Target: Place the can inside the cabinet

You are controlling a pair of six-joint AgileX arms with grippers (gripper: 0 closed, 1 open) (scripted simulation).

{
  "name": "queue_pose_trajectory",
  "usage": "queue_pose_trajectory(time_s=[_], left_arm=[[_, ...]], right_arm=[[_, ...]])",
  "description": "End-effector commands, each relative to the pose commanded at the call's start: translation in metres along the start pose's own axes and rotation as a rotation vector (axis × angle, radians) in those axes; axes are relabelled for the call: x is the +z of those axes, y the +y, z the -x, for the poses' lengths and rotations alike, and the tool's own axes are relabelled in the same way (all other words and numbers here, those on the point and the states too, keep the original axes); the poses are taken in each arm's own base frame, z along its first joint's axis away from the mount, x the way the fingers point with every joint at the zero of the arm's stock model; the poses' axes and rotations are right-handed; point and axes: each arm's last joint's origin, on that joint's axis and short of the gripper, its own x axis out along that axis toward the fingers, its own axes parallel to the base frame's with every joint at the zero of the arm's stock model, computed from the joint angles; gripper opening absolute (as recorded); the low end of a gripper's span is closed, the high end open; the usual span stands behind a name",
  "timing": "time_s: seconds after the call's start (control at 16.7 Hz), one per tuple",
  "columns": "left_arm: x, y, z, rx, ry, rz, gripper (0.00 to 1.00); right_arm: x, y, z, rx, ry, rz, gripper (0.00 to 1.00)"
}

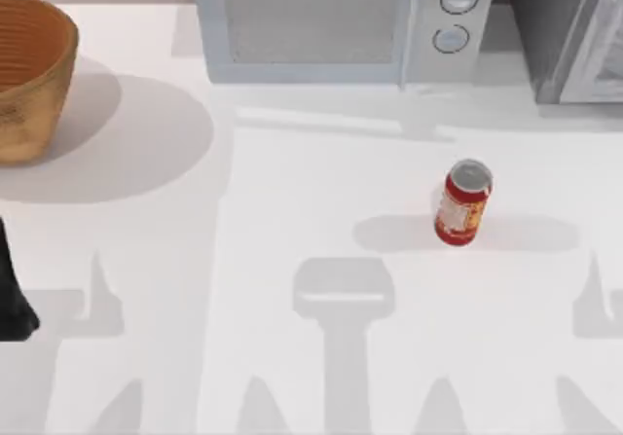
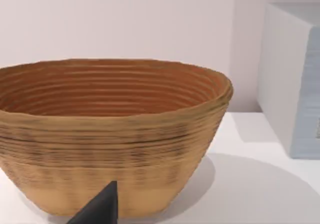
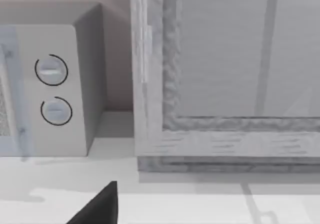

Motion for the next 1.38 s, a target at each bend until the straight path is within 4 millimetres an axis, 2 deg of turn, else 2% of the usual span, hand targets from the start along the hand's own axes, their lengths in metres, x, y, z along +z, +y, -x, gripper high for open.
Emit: queue_pose_trajectory(time_s=[0.18,0.48,0.72,0.9,1.14,1.38], left_arm=[[0.0,0.0,0.0,0.0,0.0,0.0,1.0],[0.0,0.0,0.0,0.0,0.0,0.0,1.0],[0.0,0.0,0.0,0.0,0.0,0.0,1.0],[0.0,0.0,0.0,0.0,0.0,0.0,1.0],[0.0,0.0,0.0,0.0,0.0,0.0,1.0],[0.0,0.0,0.0,0.0,0.0,0.0,1.0]], right_arm=[[0.001,0.0,0.0,0.001,-0.002,0.0,1.0],[0.015,0.007,-0.012,0.015,-0.006,-0.007,1.0],[0.024,0.021,-0.036,0.016,0.022,-0.014,1.0],[0.023,0.04,-0.061,0.013,0.054,-0.012,1.0],[0.004,0.077,-0.095,0.005,0.093,-0.002,1.0],[-0.034,0.121,-0.115,-0.001,0.115,0.011,1.0]])
